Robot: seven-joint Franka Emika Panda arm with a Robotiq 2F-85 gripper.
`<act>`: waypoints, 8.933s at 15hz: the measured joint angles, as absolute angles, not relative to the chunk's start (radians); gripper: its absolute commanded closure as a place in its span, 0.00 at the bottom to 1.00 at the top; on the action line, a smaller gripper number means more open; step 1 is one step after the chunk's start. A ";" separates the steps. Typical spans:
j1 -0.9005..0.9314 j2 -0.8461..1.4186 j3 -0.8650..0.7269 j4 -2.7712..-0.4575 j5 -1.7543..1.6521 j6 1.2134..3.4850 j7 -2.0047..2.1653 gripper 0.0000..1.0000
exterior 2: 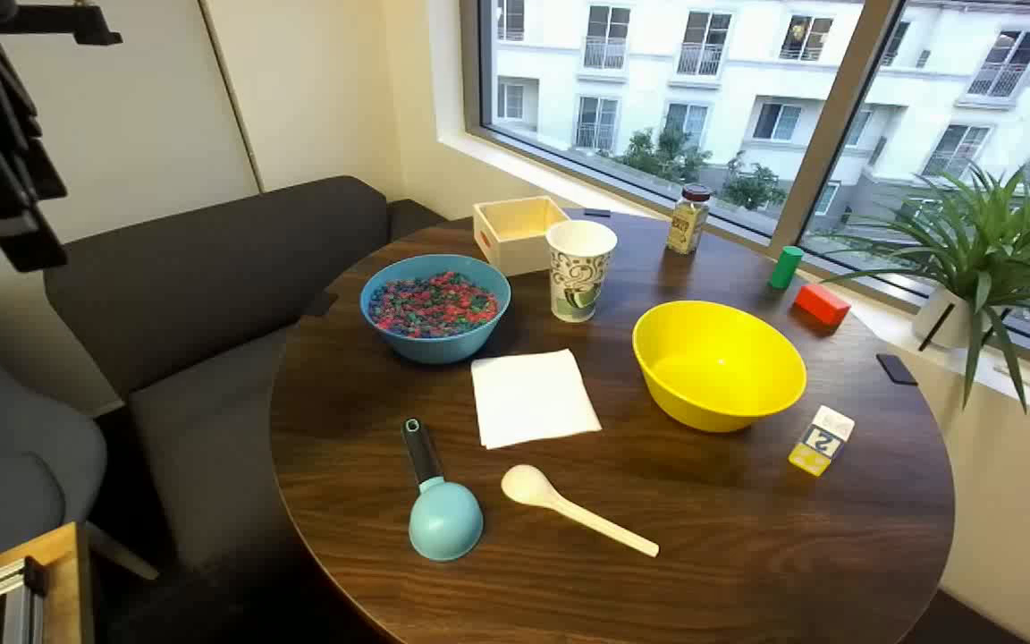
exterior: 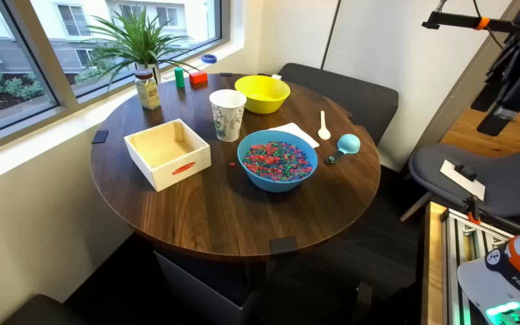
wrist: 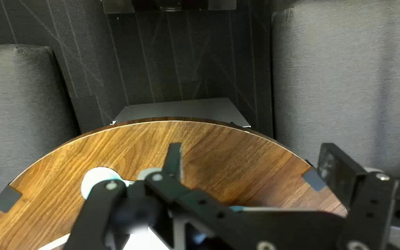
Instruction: Turn the blue ladle over
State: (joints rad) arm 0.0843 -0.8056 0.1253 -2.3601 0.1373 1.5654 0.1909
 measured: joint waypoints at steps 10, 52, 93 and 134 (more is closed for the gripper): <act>0.077 -0.805 0.125 -2.360 0.133 1.568 0.194 0.00; -0.034 -0.165 0.193 -2.412 -0.415 2.129 0.588 0.00; 0.030 -0.049 0.157 -2.338 -0.608 2.077 0.688 0.74; 0.001 -0.367 -0.035 -2.290 -0.059 2.023 0.242 0.97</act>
State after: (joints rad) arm 0.0008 -0.3671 -0.0353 -2.2900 -0.0587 2.0228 0.2424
